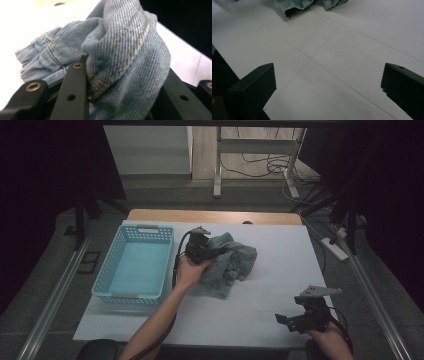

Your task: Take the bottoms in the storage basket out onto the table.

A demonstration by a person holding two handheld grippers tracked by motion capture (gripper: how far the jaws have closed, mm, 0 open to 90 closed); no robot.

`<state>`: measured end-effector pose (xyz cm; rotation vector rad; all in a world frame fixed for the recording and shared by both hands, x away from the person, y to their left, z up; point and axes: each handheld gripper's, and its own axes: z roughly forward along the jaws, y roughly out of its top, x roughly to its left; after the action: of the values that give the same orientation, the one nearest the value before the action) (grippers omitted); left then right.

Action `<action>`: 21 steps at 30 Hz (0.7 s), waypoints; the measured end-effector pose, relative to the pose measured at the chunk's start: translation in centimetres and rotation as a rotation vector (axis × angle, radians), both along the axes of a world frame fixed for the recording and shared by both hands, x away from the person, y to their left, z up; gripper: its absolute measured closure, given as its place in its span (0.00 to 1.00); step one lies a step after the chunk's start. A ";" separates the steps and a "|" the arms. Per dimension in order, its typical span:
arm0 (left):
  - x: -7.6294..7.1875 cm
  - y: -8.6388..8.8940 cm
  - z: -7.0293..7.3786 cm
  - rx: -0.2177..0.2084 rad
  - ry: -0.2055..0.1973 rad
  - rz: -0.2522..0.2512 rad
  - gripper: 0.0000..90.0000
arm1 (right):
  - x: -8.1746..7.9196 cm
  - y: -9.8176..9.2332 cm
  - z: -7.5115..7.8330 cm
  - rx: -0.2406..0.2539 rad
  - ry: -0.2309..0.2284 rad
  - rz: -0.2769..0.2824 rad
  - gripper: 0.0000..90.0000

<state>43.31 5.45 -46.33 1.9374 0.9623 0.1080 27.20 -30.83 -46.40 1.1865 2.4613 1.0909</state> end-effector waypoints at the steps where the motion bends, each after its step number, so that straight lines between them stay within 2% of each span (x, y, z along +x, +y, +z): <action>1: 0.1 0.0 -0.2 0.010 0.006 0.000 0.72 | 0.0 0.0 0.0 -0.001 0.000 0.001 0.00; 6: 0.4 -0.1 -1.0 0.021 0.016 -0.014 0.69 | 0.0 0.0 0.0 -0.004 0.004 0.004 0.00; 12: 0.4 -1.2 -1.2 0.115 0.008 -0.052 0.62 | 0.0 0.1 0.0 -0.008 0.004 0.007 0.00; 16: 0.5 -1.7 -1.5 0.146 0.015 -0.057 0.57 | 0.0 0.1 0.0 -0.006 0.003 0.007 0.00; 21: 0.6 -2.4 -2.1 0.203 0.039 -0.076 0.45 | 0.0 0.1 0.0 -0.008 0.006 0.009 0.00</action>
<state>43.94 3.09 -48.43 2.1667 0.9313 0.1285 27.20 -30.71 -46.44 1.1796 2.4751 1.0804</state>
